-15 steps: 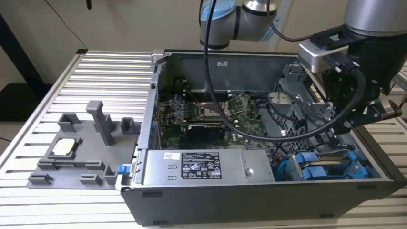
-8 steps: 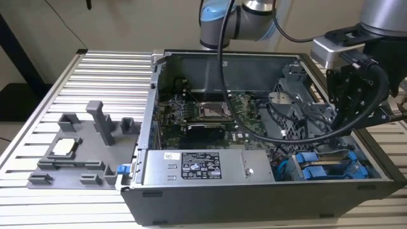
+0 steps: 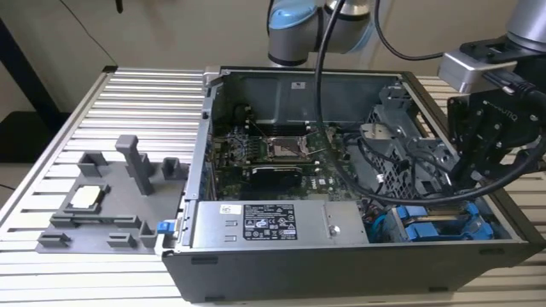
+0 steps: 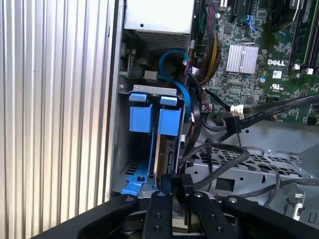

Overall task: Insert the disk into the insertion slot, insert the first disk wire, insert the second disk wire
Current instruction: 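Insert the first disk wire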

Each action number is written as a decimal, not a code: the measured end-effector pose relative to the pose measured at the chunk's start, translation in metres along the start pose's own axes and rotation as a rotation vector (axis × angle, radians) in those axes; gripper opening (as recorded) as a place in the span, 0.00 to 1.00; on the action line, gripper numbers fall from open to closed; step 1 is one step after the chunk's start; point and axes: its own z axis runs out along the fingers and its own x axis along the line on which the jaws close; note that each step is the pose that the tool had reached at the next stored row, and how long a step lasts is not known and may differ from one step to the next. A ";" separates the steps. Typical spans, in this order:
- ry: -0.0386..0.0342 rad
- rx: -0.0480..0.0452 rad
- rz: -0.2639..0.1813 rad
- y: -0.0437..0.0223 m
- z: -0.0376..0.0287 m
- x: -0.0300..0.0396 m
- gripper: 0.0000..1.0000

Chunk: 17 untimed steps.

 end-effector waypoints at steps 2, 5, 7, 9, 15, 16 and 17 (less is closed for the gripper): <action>-0.0012 -0.0127 -0.001 -0.0032 0.0016 0.0032 0.19; -0.0024 -0.0210 -0.002 -0.0062 0.0054 0.0056 0.19; -0.0026 -0.0234 -0.001 -0.0066 0.0078 0.0055 0.19; -0.0061 -0.0240 0.002 -0.0065 0.0096 0.0054 0.19; -0.0453 -0.0212 0.016 -0.0064 0.0130 0.0057 0.19; -0.0525 -0.0207 0.019 -0.0063 0.0135 0.0058 0.19; -0.0587 -0.0203 0.021 -0.0062 0.0143 0.0064 0.19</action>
